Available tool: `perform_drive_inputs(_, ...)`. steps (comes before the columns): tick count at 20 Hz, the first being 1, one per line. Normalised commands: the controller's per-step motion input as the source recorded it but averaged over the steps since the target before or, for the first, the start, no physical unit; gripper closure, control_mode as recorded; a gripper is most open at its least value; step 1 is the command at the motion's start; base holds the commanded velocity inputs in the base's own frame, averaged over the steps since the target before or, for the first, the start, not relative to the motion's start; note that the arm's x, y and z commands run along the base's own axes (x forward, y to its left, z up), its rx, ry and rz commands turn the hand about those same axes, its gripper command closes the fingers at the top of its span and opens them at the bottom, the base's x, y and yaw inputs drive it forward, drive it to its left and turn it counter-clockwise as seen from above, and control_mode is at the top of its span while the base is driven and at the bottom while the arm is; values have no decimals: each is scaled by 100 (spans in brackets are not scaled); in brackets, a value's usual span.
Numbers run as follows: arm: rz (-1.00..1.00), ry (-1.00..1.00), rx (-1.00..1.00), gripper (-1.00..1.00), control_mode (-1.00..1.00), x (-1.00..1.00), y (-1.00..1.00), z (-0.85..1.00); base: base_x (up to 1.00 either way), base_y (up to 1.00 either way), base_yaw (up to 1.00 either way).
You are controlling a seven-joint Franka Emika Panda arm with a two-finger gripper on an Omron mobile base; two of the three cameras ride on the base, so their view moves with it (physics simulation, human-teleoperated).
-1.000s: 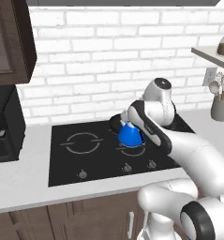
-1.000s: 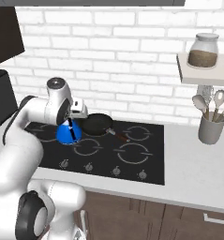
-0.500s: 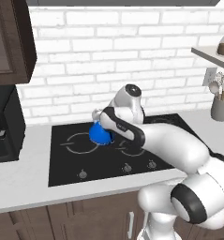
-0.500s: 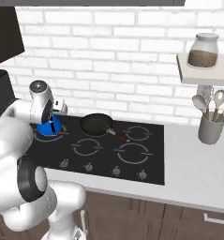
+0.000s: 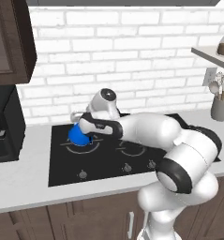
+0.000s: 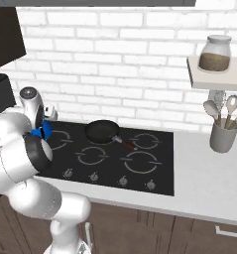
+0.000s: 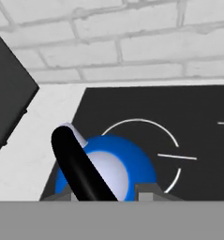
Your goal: Pick the kettle from the counter and place it on a stove burner. Then turn the burner on.
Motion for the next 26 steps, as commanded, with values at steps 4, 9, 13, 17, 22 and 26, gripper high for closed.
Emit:
perform_drive_inputs(4, 0, 3, -15, 100, -100, 56, 17, -20, 0, 0, 0)
perform_drive_inputs(9, 0, 1, -7, 100, -100, 62, -6, -18, 0, 0, 0)
perform_drive_inputs(13, 0, 5, 0, 100, -100, 9, -3, -5, 0, 0, 0)
perform_drive_inputs(17, 0, 10, 0, 100, -100, 2, 0, -42, 0, 0, 0)
perform_drive_inputs(22, 0, 10, 0, 100, -100, 5, 0, -48, 0, 0, 0)
perform_drive_inputs(26, 0, 4, 0, 100, -100, 11, 0, -32, 0, 0, 0)
